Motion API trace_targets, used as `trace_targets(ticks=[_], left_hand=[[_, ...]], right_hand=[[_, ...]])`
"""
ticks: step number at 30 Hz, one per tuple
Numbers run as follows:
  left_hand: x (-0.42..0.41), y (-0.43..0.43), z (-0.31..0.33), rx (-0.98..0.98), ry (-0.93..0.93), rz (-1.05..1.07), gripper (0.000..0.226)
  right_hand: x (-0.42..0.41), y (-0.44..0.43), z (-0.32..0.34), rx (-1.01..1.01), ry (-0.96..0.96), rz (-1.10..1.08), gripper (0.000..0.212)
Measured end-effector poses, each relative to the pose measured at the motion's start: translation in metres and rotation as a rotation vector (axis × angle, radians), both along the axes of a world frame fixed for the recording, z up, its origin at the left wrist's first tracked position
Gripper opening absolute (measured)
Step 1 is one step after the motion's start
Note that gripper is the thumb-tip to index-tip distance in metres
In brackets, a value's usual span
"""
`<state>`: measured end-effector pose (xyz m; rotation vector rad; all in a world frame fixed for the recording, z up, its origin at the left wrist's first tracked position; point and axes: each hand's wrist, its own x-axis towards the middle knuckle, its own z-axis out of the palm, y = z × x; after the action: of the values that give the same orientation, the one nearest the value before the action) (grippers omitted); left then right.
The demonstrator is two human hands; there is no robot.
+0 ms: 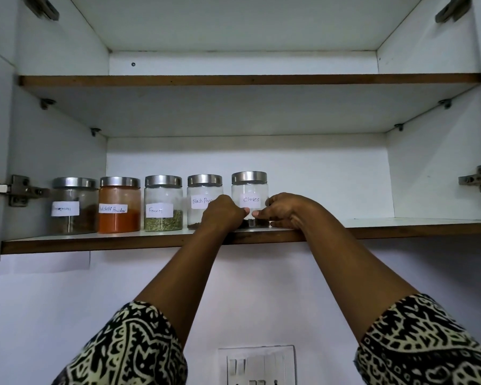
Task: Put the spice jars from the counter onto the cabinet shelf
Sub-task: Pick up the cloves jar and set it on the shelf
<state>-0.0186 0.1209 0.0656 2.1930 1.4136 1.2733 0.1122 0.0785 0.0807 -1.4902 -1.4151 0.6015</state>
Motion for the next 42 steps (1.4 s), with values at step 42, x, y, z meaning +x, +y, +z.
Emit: trace_targets(ticks=[42], left_hand=[[-0.069, -0.085, -0.218, 0.329, -0.188, -0.269, 0.034]], right_hand=[[-0.071, -0.120, -0.214, 0.321, -0.175, -0.117, 0.051]])
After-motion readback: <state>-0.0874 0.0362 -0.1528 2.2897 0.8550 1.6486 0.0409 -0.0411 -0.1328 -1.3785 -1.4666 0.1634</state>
